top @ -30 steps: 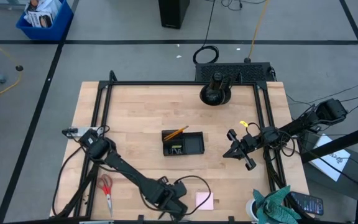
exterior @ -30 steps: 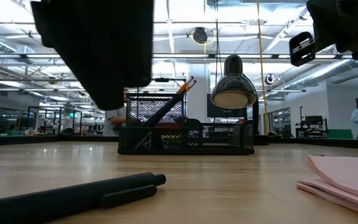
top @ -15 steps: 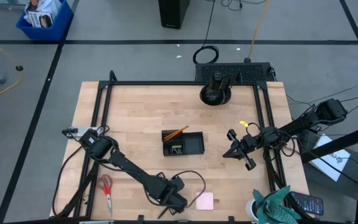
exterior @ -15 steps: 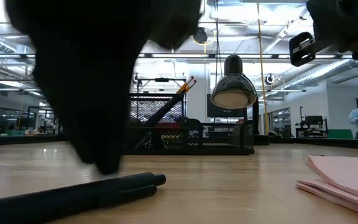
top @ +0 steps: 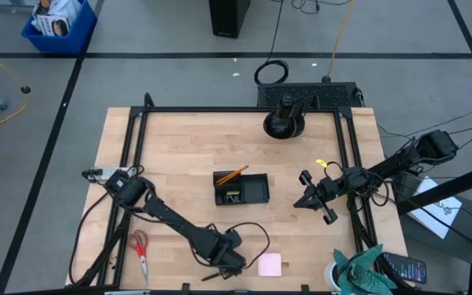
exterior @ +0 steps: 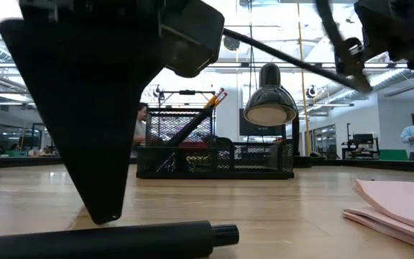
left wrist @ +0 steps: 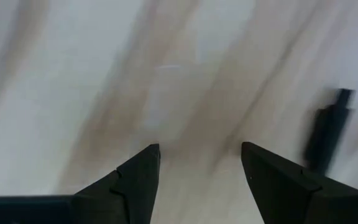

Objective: Pick and place office supplies into organizer
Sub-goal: Put the black pen into the black desk organizer

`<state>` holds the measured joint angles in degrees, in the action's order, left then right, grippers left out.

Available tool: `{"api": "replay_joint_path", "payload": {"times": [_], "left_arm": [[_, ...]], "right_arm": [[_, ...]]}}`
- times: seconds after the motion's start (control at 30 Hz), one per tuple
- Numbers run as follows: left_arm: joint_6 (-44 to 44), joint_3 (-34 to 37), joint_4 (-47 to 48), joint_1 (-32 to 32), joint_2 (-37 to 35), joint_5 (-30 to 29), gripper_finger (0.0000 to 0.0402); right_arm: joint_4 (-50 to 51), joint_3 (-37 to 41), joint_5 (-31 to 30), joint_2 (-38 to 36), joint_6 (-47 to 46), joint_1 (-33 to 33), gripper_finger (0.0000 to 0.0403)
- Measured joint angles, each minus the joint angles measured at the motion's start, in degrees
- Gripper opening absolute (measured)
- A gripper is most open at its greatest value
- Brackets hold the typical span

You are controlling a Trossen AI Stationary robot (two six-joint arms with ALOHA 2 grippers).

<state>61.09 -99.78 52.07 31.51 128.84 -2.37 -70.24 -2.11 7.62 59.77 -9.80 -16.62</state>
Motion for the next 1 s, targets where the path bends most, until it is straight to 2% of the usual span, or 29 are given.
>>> {"api": "replay_joint_path", "payload": {"times": [0.2, 0.4, 0.6, 1.0], "left_arm": [[-1.11, 0.03, 5.37, 0.11, -4.79, 0.63, 0.0232], [-1.73, -0.02, -0.09, 1.03, -7.79, -0.65, 0.0232], [-9.49, -0.06, -7.81, 2.98, -5.30, -1.74, 0.0232], [-9.60, -0.08, -12.24, 4.77, -2.04, -2.71, 0.0232]], "right_arm": [[-0.14, -0.01, -0.02, 0.02, 0.00, 0.00, 0.0004], [-0.17, -0.02, -0.02, 0.02, 0.00, 0.00, 0.0004], [-0.22, -0.02, -0.04, 0.00, 0.00, 0.00, 0.0004], [-0.20, -0.02, -0.09, 0.02, -0.01, 0.00, 0.0004]]}}
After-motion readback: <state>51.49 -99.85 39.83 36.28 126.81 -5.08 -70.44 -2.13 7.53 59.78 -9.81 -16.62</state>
